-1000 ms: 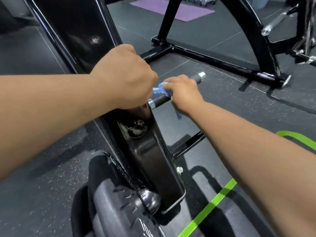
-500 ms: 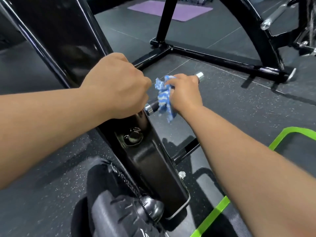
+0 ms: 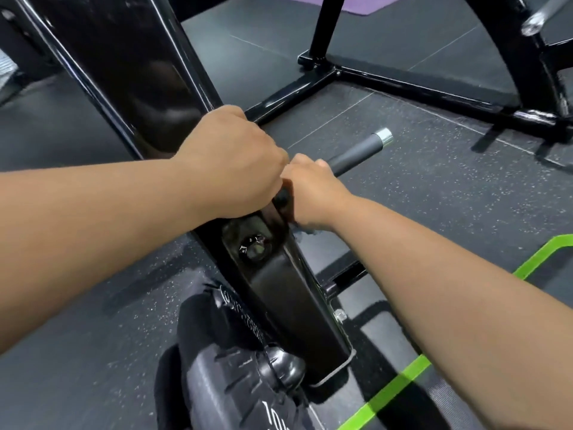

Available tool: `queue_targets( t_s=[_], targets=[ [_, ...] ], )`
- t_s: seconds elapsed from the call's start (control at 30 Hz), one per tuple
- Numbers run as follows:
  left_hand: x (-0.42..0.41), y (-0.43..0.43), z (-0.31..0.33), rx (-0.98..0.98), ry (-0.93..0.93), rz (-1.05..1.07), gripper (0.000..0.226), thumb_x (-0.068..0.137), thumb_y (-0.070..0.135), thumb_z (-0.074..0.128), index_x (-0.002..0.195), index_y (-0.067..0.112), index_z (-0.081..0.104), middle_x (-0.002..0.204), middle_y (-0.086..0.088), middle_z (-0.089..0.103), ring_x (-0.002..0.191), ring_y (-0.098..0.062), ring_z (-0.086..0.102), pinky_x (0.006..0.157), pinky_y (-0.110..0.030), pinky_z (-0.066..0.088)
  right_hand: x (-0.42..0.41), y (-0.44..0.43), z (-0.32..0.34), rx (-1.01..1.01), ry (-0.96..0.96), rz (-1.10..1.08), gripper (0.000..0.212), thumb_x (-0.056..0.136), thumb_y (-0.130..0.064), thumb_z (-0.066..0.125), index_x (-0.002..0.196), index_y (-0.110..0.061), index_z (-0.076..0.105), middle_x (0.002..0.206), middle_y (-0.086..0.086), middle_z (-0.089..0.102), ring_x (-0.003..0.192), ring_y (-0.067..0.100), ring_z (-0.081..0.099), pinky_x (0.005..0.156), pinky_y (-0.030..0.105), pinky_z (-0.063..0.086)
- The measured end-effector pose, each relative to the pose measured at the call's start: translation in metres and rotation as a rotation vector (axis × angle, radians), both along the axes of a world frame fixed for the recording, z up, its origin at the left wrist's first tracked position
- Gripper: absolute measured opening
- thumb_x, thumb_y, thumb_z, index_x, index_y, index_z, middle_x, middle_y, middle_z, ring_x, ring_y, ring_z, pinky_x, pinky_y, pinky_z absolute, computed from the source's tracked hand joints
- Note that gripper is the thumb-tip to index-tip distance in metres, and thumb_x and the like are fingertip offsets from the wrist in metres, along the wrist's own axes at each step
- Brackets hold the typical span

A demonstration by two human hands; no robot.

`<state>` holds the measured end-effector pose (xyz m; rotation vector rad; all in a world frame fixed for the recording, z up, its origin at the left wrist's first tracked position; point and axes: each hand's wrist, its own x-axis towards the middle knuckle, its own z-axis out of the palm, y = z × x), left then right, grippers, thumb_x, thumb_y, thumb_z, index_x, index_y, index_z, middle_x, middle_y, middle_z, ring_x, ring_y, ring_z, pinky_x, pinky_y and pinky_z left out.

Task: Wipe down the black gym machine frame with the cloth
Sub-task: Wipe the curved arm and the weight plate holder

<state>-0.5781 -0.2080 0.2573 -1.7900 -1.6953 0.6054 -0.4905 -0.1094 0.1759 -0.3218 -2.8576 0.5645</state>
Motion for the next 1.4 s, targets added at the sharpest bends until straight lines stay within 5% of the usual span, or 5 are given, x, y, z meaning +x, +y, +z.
queue_targets(
  t_s=[0.43, 0.8, 1.0, 1.17, 1.4],
  targets=[
    [0.013, 0.004, 0.008, -0.129, -0.026, 0.128, 0.029, 0.083, 0.028, 0.042, 0.058, 0.024, 0.029, 0.054, 0.007, 0.026, 0.052, -0.018, 0.031, 0.064, -0.027, 0.025, -0.008, 0.028, -0.014, -0.196, -0.044, 0.076, 0.007, 0.090, -0.030, 0.057, 0.084, -0.028, 0.054, 0.102, -0.011, 0.058, 0.132, 0.014, 0.038, 0.117, 0.041, -0.004],
    [0.017, 0.004, 0.004, -0.116, -0.106, 0.036, 0.031, 0.091, 0.022, 0.034, 0.070, 0.014, 0.056, 0.073, -0.005, 0.064, 0.063, -0.029, 0.056, 0.064, -0.035, 0.037, 0.054, -0.046, -0.027, -0.855, 0.502, -0.601, 0.037, 0.079, -0.004, 0.052, 0.112, -0.021, 0.052, 0.087, -0.013, 0.062, 0.068, 0.004, 0.053, 0.062, 0.015, 0.039],
    [0.023, -0.061, -0.016, -0.179, -0.473, -0.270, 0.039, 0.079, 0.027, 0.030, 0.085, 0.011, 0.066, 0.080, -0.007, 0.066, 0.080, -0.035, 0.059, 0.075, -0.042, 0.047, 0.094, -0.104, -0.010, -1.109, 0.342, -0.780, 0.024, 0.056, -0.022, 0.060, 0.078, -0.015, 0.068, 0.070, -0.001, 0.063, 0.064, 0.015, 0.057, 0.064, 0.028, 0.044],
    [0.030, -0.122, -0.003, -0.407, -1.256, 0.151, 0.053, 0.083, 0.023, 0.059, 0.130, 0.042, 0.048, 0.108, 0.013, 0.058, 0.091, -0.011, 0.058, 0.081, -0.025, 0.042, 0.101, -0.159, 0.023, -1.270, 0.129, -0.644, 0.014, 0.052, -0.017, 0.063, 0.065, -0.016, 0.066, 0.075, 0.009, 0.060, 0.073, 0.023, 0.056, 0.071, 0.038, 0.041],
    [0.002, -0.182, -0.010, -0.296, -1.333, 0.224, 0.019, 0.079, 0.018, 0.067, 0.084, 0.034, 0.058, 0.075, 0.011, 0.056, 0.071, -0.012, 0.050, 0.059, -0.025, 0.037, 0.083, -0.221, 0.036, -1.053, 0.063, -0.677, 0.020, 0.066, -0.025, 0.069, 0.085, -0.019, 0.071, 0.089, 0.004, 0.069, 0.078, 0.015, 0.059, 0.073, 0.030, 0.045]
  ],
)
